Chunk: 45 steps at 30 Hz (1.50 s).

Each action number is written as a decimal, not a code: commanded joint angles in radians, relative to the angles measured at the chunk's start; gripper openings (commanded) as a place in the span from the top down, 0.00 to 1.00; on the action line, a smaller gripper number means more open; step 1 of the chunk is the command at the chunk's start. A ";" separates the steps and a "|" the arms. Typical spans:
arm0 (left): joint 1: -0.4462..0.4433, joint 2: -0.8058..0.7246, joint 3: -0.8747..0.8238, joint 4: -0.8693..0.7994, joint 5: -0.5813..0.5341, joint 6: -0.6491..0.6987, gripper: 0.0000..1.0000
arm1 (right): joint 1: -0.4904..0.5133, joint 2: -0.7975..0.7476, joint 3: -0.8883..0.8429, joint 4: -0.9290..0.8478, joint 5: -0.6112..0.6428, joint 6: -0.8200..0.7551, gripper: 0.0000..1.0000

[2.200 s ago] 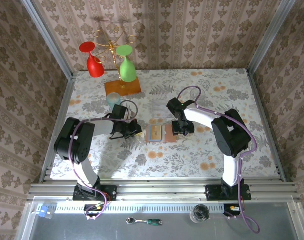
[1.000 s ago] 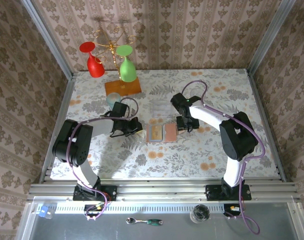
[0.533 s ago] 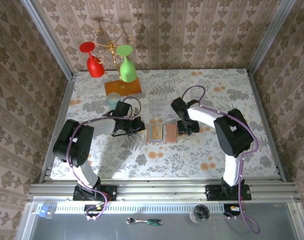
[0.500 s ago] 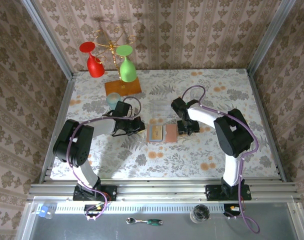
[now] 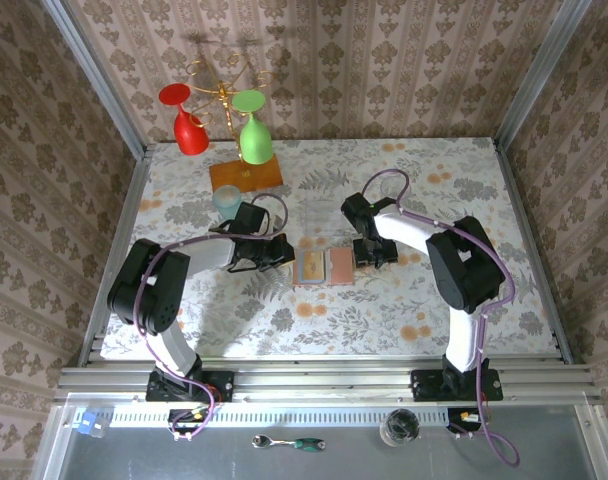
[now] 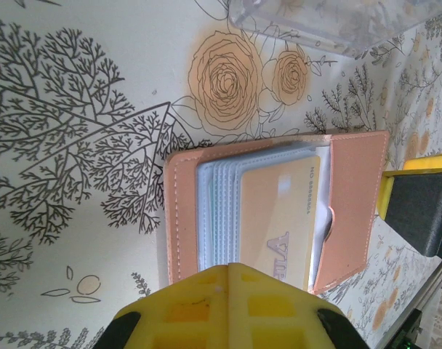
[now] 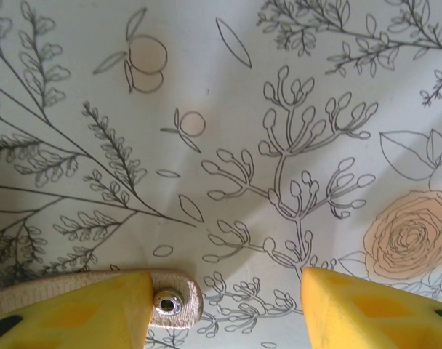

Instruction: Take the credit cards out of the card holder

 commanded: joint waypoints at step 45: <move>-0.087 0.044 0.047 -0.001 0.012 -0.040 1.00 | 0.053 -0.140 0.146 -0.010 -0.230 0.055 0.49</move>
